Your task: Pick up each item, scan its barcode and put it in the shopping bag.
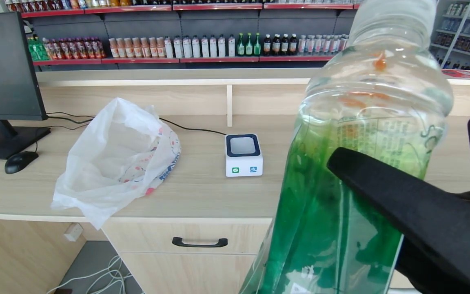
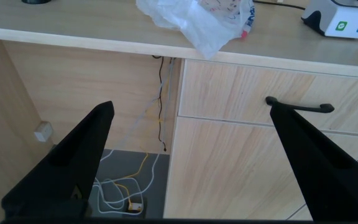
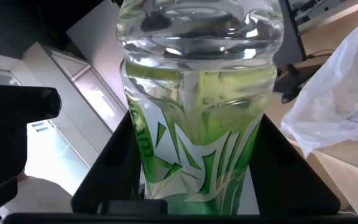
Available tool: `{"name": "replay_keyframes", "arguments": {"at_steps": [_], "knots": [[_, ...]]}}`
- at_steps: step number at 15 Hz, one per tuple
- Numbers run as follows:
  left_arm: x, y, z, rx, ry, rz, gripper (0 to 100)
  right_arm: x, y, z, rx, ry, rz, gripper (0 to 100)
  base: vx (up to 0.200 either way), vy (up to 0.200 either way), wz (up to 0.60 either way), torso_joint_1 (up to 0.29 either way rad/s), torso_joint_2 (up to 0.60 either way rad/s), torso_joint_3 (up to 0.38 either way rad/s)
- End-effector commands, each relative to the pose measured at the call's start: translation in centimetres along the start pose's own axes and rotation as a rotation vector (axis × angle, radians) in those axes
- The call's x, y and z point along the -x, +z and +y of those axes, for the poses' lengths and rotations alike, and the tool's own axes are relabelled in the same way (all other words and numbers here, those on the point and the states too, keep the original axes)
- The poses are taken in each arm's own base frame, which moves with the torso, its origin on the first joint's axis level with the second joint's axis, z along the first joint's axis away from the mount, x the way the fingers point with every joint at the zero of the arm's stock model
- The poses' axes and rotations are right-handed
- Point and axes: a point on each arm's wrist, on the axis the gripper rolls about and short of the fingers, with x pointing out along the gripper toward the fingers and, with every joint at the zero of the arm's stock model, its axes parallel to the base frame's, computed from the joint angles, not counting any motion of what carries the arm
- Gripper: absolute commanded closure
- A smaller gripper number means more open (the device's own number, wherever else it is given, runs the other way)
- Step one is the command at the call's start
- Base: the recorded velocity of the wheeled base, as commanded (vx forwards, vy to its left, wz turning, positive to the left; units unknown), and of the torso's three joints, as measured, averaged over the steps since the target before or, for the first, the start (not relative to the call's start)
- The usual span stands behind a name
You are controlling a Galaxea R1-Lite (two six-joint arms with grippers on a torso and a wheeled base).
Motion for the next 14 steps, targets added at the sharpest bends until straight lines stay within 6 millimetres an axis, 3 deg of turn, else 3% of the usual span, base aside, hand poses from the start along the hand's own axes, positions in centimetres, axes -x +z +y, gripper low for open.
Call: {"name": "replay_keyframes", "arguments": {"at_steps": [1, 6, 8, 12, 14], "knots": [[0.0, 0.0, 0.0, 0.001, 0.001, 0.001, 0, 0.4, 0.0, 0.0, -0.01, -0.004, 0.004, 100, 0.0, 0.0, 0.0, 0.0, 0.0, 0.0], [0.0, 0.0, 0.0, 0.001, 0.001, -0.001, 0, 0.4, 0.0, -0.2, -0.044, -0.014, 0.002, 100, 0.0, 0.0, 0.0, 0.0, 0.0, 0.0], [0.0, 0.0, 0.0, 0.001, 0.001, -0.001, 0, 0.8, -0.9, -0.9, -0.02, -0.048, 0.044, 100, 0.0, 0.0, 0.0, 0.0, 0.0, 0.0], [0.0, 0.0, 0.0, 0.001, 0.001, -0.001, 0, 1.1, -1.1, -2.0, 0.2, -0.091, 0.061, 100, 0.0, 0.0, 0.0, 0.0, 0.0, 0.0], [0.0, 0.0, 0.0, 0.001, 0.001, -0.001, 0, 1.4, 0.0, -3.2, 0.36, -0.146, 0.038, 100, 0.0, 0.0, 0.0, 0.0, 0.0, 0.0]]}}
